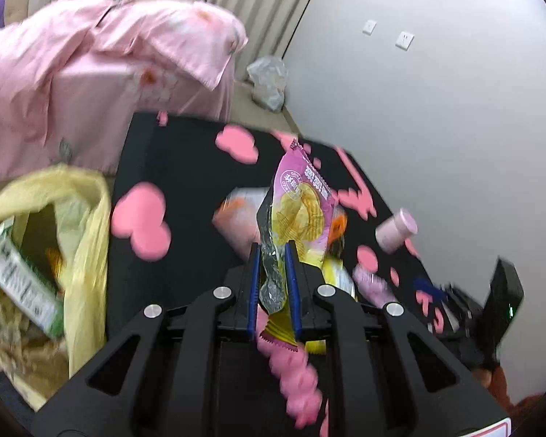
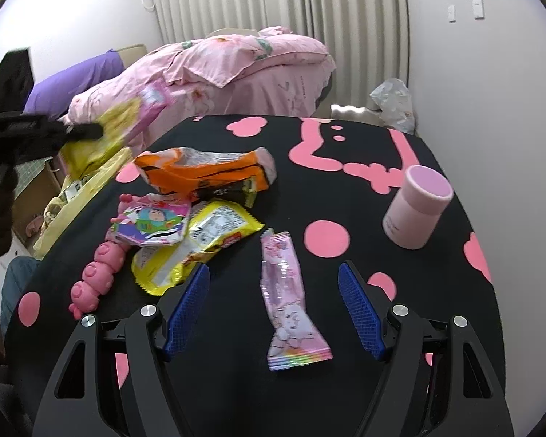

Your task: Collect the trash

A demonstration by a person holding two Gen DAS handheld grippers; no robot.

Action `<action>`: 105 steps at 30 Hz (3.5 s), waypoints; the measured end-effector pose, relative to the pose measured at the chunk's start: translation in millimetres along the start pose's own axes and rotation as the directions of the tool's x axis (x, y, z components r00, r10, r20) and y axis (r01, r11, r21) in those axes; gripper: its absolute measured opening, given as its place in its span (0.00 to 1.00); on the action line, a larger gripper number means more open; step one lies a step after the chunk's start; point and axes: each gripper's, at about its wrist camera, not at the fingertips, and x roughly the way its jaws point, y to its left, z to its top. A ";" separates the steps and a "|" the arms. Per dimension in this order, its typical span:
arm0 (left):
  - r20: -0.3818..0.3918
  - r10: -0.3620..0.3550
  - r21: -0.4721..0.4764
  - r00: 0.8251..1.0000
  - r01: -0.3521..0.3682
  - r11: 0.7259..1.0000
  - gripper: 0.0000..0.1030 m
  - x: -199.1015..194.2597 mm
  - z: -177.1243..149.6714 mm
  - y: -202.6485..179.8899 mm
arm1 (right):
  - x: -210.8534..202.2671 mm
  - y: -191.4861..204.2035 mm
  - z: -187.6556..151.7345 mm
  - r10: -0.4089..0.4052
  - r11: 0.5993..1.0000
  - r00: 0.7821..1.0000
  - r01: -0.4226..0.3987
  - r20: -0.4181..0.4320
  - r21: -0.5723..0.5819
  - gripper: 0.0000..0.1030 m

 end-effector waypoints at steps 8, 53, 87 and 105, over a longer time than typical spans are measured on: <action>-0.107 0.092 -0.018 0.990 -0.094 0.995 0.13 -5.3 -59.0 38.2 | 4.6 26.3 12.1 0.072 0.996 0.997 -0.073 -0.014 -0.050 0.68; -0.075 0.266 0.146 0.961 -0.253 0.956 0.54 17.5 -79.2 15.7 | 11.2 -26.4 -13.2 0.024 0.996 0.998 -0.018 -0.061 0.089 0.68; 0.061 0.166 -0.007 0.984 -0.166 0.986 0.08 -44.2 -79.5 22.4 | -23.4 14.7 9.6 0.033 0.998 0.999 -0.031 0.032 -0.050 0.33; 0.211 0.328 -0.116 0.921 -0.310 0.944 0.08 -112.8 -75.7 68.3 | -38.3 84.4 53.4 0.106 0.977 0.991 -0.087 0.085 -0.197 0.33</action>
